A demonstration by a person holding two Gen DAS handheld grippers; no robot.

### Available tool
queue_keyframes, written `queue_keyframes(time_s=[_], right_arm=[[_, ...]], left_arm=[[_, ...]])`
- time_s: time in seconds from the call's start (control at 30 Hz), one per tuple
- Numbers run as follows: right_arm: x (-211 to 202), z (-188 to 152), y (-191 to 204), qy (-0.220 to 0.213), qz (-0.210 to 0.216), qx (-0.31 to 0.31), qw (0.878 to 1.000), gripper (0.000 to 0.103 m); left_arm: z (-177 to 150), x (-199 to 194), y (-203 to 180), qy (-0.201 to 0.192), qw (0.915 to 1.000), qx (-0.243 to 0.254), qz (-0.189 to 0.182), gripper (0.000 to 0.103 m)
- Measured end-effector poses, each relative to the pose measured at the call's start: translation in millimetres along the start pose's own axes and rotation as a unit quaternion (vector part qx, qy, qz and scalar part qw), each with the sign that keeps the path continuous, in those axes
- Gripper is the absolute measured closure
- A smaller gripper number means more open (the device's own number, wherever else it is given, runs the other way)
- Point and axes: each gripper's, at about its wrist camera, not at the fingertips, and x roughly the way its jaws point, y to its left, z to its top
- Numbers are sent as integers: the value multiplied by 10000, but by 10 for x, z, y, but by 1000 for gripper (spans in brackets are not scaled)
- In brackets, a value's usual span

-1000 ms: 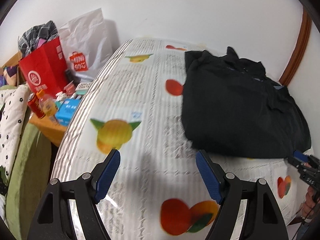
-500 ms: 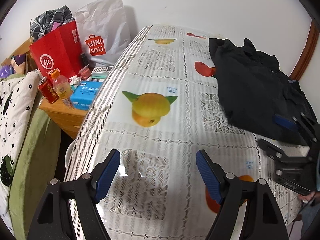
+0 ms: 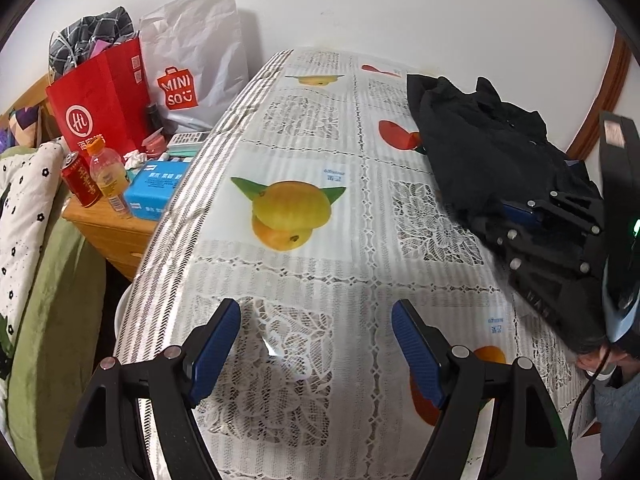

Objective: Fold large clothes
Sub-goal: 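Grasp the folded black jacket edge with the right gripper and lift it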

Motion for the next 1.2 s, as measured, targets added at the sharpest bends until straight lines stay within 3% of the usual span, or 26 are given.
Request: queue_keyframes(time_s=[0.17,0.3,0.37,0.47,0.6,0.77,0.9,1.1,1.2], right_arm=[[-204,108,-234,-274,442,673,9964,95],[-660,119,-723,-997,737,1496,9809,95],[-832,69,-956,-1266,660,1819,9729,95],[-1095,-133,-1391,-1695,176,2249,9594,95],[-1268,-519,-1840,-1876,-123,2881,9390,95],[-1239,-959,-2209,-1655,-454,3461,9224,95],[-1125,-1342,-2388,-1165,-643,3864,9127,94],[-934,-1805,-2476,-453,-675,4021,9120,92],[-1012,-1981,-2452,-453,-741,3984,9131,89]], left_arm=[[26,-4,-76,-59,10000,23,-60,27],[80,-16,-226,-90,9999,118,-44,27],[111,-26,-323,-132,9997,199,-90,27],[155,-46,-462,-223,9991,307,-186,27],[227,-71,-688,-362,9978,431,-339,27],[283,-88,-1068,-453,9950,660,-597,27],[295,-74,-1349,-447,9922,785,-858,27],[259,46,-1867,-279,9871,1126,-1102,27],[230,112,-2103,-214,9842,1313,-1166,27]])
